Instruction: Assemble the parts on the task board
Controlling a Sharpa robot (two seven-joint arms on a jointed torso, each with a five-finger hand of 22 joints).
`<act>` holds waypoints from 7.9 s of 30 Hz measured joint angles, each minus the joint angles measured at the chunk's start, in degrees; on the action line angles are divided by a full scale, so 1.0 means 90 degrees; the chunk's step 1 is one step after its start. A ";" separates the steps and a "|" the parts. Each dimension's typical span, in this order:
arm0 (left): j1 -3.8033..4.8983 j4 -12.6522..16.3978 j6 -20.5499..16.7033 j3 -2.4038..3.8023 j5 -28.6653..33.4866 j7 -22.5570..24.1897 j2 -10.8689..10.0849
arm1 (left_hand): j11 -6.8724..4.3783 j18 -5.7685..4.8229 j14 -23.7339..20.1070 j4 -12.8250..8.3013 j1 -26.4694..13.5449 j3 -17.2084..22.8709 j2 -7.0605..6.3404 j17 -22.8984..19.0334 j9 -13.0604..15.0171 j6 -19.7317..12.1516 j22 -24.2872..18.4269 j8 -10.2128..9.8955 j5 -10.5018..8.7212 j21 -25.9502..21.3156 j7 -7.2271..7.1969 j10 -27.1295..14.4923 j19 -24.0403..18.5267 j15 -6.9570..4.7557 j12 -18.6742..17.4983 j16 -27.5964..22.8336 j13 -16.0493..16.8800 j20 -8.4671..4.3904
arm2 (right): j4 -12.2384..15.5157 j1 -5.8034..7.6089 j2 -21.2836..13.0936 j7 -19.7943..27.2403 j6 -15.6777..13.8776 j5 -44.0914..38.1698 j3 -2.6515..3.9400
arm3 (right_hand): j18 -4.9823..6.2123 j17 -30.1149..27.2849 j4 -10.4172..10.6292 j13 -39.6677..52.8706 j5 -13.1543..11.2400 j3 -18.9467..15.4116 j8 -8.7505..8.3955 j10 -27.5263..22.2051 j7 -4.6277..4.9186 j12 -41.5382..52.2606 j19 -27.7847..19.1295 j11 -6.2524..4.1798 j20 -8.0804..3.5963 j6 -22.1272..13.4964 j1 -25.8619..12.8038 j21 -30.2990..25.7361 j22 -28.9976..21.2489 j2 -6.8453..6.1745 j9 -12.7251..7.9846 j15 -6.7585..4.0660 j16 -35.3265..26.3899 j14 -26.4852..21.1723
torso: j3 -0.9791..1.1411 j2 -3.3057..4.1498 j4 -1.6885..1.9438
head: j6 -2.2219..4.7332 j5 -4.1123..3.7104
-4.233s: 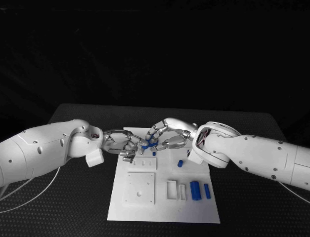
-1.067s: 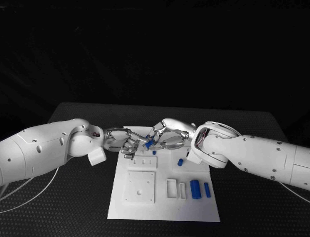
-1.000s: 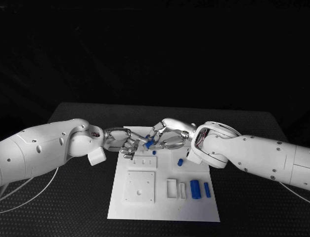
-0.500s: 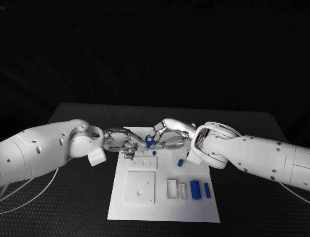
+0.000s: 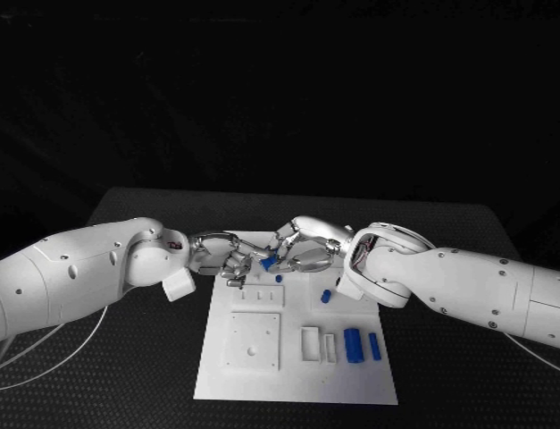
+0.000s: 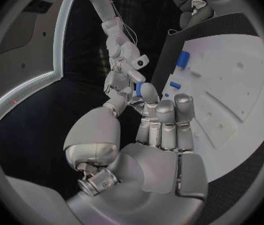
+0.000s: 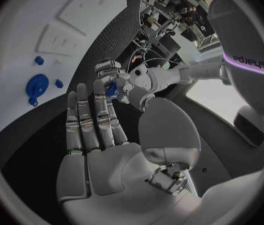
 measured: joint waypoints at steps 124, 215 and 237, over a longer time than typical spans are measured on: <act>0.0049 0.0128 -0.2225 0.0004 -0.1461 -0.0863 0.0042 | -0.0226 -0.0002 -0.0041 -0.1023 0.0395 0.0140 0.0725 -0.0061 -0.0112 0.0662 -0.0001 0.0394 0.2633 0.0097 -0.0293 0.0327 0.0149 -0.0052 0.0000 0.0107 -0.0120 -0.0055 | -0.0714 -0.0045 -0.0318 -0.0504 -0.0003 0.0199 0.0094 | -0.0001 0.0095 -0.0254 -0.0032 0.1451 -0.1400 -0.0269 -0.0480 0.0040 -0.0314 -0.0548 0.0251 0.0022 -0.0246 -0.0576 -0.0024 0.0166 -0.0274 -0.0040 0.0247 -0.0264 -0.0412 | -0.0002 -0.0006 -0.0001 | 0.0038 -0.0009; 0.0337 0.0254 -0.1939 -0.0342 -0.4332 -0.2523 0.1005 | -0.0295 0.0037 0.0242 -0.1060 0.0032 0.0128 0.0808 -0.0010 -0.0110 0.0934 0.0003 0.0394 0.2744 0.0270 -0.0319 0.0625 0.0389 -0.0040 0.1109 0.0571 0.0335 -0.0137 | -0.2258 0.0307 -0.0001 -0.0508 -0.0063 0.0882 0.0428 | 0.0000 0.0098 -0.0273 -0.0046 0.2588 -0.1275 -0.0294 -0.0525 0.0040 -0.0314 -0.0616 0.0251 0.0046 -0.0246 -0.0409 -0.0024 0.0284 -0.0391 -0.0061 0.0247 -0.0363 -0.0457 | 0.0000 0.0007 0.0000 | -0.0281 0.0079; 0.0391 -0.0078 -0.1323 -0.0341 -0.4484 -0.2701 0.1216 | -0.0321 -0.0003 0.0258 -0.1074 -0.0057 0.0141 0.0898 -0.0041 -0.0110 0.0957 0.0002 0.0394 0.2875 0.0270 -0.0321 0.0622 0.0388 -0.0027 0.1163 0.0567 0.0329 -0.0136 | -0.2272 0.0307 0.0011 -0.0507 -0.0040 0.0882 0.0428 | 0.0000 0.0102 -0.0255 -0.0045 0.2687 -0.1258 -0.0294 -0.0525 0.0040 -0.0314 -0.0639 0.0251 0.0068 -0.0245 -0.0409 -0.0024 0.0290 -0.0391 -0.0066 0.0263 -0.0362 -0.0475 | 0.0004 0.0002 -0.0002 | -0.0317 0.0100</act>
